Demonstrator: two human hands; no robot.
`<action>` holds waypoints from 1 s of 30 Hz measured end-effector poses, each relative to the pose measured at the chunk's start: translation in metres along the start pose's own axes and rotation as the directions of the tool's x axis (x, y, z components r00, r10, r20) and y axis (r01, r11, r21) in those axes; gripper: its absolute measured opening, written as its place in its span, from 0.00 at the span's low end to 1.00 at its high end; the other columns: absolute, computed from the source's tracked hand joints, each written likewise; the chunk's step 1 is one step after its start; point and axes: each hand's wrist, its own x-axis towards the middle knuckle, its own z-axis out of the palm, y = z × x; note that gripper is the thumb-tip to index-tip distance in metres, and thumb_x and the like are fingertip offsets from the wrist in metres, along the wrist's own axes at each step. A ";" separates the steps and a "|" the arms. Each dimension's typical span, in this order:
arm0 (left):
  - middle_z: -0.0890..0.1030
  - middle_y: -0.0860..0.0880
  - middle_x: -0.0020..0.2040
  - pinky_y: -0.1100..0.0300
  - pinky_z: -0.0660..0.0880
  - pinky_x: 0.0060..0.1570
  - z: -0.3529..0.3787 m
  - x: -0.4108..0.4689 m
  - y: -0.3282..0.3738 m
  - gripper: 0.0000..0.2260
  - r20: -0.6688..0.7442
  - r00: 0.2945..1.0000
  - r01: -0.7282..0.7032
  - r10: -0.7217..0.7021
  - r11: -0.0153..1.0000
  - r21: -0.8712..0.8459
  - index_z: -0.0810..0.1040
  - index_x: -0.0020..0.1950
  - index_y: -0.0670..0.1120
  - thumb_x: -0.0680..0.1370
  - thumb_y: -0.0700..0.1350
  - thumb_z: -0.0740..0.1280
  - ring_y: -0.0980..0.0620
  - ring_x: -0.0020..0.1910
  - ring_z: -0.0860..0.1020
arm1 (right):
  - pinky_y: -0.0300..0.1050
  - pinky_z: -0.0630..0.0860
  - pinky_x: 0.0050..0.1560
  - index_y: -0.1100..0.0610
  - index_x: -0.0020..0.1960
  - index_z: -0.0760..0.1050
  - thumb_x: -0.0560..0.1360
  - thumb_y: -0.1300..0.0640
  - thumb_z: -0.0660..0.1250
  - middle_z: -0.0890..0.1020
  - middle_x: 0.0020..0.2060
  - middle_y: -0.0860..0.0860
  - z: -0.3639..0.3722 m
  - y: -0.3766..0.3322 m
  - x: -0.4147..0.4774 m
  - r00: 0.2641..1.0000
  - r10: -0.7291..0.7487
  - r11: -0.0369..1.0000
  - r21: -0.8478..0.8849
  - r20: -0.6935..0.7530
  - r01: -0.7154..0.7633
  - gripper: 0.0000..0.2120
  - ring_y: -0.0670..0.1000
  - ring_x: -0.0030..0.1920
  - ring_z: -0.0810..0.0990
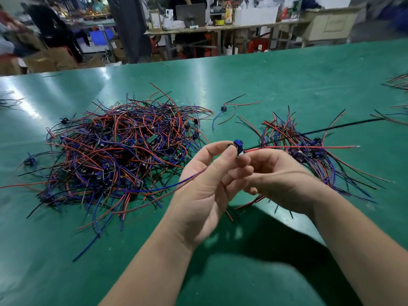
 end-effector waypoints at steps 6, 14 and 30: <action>0.82 0.41 0.39 0.60 0.76 0.39 -0.006 0.001 -0.009 0.13 -0.008 0.933 -0.300 0.361 0.787 0.538 0.75 0.47 0.46 0.67 0.45 0.75 0.51 0.37 0.79 | 0.32 0.75 0.32 0.57 0.40 0.85 0.48 0.48 0.84 0.83 0.32 0.51 0.006 0.000 0.002 0.988 -0.013 0.950 0.307 -0.151 0.060 0.24 0.43 0.30 0.78; 0.85 0.47 0.42 0.64 0.78 0.44 -0.007 0.002 -0.021 0.12 0.044 0.969 -0.217 0.245 0.742 0.634 0.80 0.46 0.45 0.71 0.32 0.63 0.52 0.43 0.83 | 0.32 0.73 0.26 0.58 0.45 0.79 0.63 0.61 0.68 0.78 0.28 0.49 -0.002 -0.016 0.003 0.913 0.050 0.940 0.329 -0.405 0.094 0.10 0.42 0.26 0.76; 0.82 0.46 0.29 0.61 0.80 0.32 -0.003 -0.005 -0.017 0.05 -0.080 0.937 0.309 -0.340 0.700 0.643 0.79 0.37 0.40 0.71 0.35 0.73 0.54 0.27 0.80 | 0.29 0.72 0.24 0.59 0.37 0.75 0.59 0.62 0.72 0.79 0.24 0.49 -0.029 -0.033 -0.004 0.712 0.122 0.968 0.241 -0.692 0.069 0.09 0.42 0.24 0.77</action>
